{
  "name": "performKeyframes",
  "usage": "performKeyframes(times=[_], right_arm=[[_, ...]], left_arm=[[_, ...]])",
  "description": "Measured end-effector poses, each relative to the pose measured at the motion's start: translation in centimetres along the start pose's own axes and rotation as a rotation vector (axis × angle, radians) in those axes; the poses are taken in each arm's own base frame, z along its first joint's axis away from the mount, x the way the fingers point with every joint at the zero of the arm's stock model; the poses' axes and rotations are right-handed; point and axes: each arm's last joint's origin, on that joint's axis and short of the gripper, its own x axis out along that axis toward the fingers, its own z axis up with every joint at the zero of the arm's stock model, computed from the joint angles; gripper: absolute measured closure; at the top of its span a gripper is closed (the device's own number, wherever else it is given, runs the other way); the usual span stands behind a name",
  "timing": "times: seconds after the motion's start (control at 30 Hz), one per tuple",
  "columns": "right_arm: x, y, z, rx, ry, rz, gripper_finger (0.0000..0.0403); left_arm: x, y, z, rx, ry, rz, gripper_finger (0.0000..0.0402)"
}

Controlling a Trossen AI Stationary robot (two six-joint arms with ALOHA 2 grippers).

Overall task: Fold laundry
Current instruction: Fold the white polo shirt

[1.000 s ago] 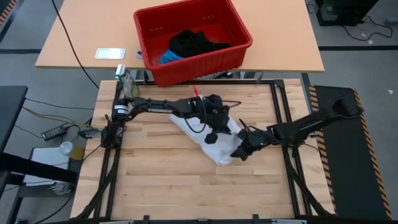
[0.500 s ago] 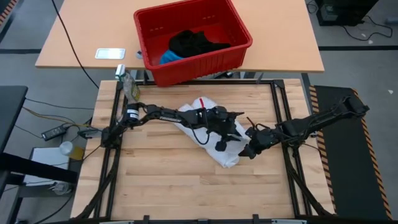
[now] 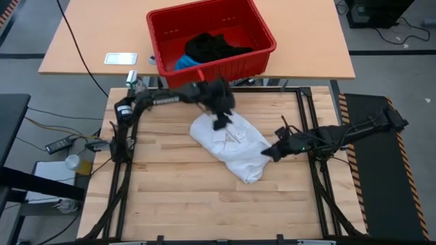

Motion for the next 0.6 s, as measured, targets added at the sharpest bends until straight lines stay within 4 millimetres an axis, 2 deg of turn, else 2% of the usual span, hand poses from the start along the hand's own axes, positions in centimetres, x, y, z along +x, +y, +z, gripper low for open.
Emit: performKeyframes(times=[0.1,0.2,0.3,0.4,0.5,0.6], right_arm=[[0.4,-0.1,0.9,-0.037,-0.119,-0.032,0.0317],[1.0,-0.4,1.8,-0.049,-0.188,-0.080,0.0317],[1.7,-0.9,2.4,-0.054,-0.236,-0.142,0.0317],[2.3,-1.1,3.1,-0.059,-0.256,-0.153,0.0317],[2.9,-0.8,3.5,-0.063,-0.237,-0.108,0.0317],[3.4,-0.6,3.6,-0.070,-0.229,-0.081,0.0317]], left_arm=[[-0.5,3.1,-1.9,-0.076,0.051,-0.023,0.0211],[0.3,4.7,-2.8,-0.116,0.061,-0.018,0.0219],[1.2,4.9,-2.9,-0.116,0.058,-0.011,0.0226],[3.0,4.4,-3.7,-0.128,0.121,-0.041,0.0229],[3.9,4.1,-3.9,-0.115,0.140,-0.044,0.0230],[4.6,4.2,-4.2,-0.109,0.186,0.034,0.0230]])
